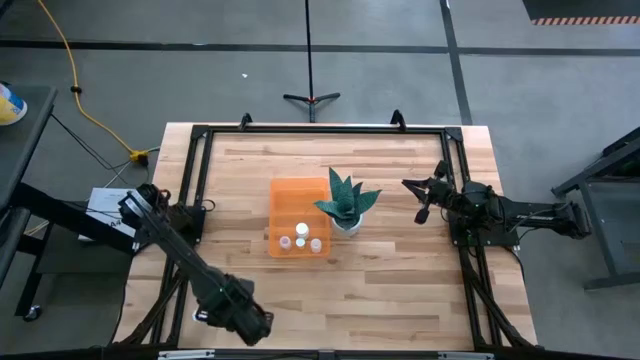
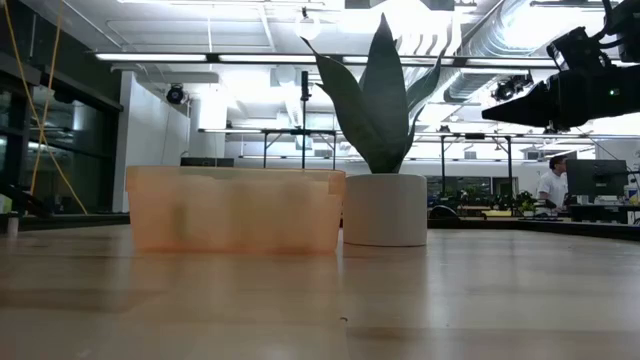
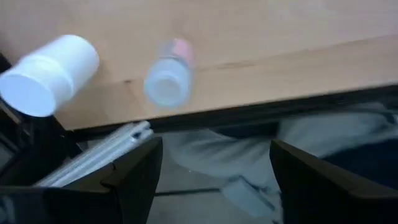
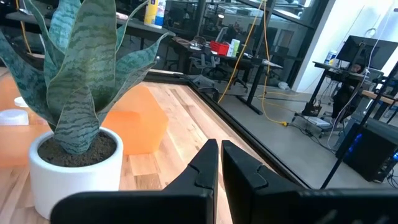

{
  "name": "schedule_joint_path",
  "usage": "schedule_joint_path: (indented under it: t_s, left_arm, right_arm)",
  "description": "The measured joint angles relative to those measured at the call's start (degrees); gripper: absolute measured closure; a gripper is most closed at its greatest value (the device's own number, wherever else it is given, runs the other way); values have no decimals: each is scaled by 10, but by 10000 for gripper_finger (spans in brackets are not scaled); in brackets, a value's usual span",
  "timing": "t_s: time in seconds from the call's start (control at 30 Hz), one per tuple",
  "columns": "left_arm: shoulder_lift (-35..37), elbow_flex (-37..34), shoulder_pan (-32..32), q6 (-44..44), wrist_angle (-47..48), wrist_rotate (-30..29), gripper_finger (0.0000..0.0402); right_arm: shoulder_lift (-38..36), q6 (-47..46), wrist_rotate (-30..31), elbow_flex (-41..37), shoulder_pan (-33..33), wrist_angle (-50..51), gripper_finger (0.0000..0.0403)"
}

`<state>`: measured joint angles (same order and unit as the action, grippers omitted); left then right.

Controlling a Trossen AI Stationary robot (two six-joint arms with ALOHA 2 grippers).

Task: Pick and place pill bottles into a basket
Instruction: Put the transparent pill bottle into the orange container

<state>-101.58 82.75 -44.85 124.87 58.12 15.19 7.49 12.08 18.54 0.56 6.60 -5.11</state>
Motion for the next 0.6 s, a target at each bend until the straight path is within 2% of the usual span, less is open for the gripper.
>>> schedule_joint_path:
  t_s: [0.2,0.33,0.6]
  left_arm:
    - [-38,-1,-17,12,2,21,71]
    - [-50,0,-17,14,6,-7,71]
    - [-66,0,-17,-18,12,-6,71]
  right_arm:
    - [0,0,0,0,0,-4,391]
    - [0,8,0,0,0,-3,391]
    - [0,26,0,0,0,-3,391]
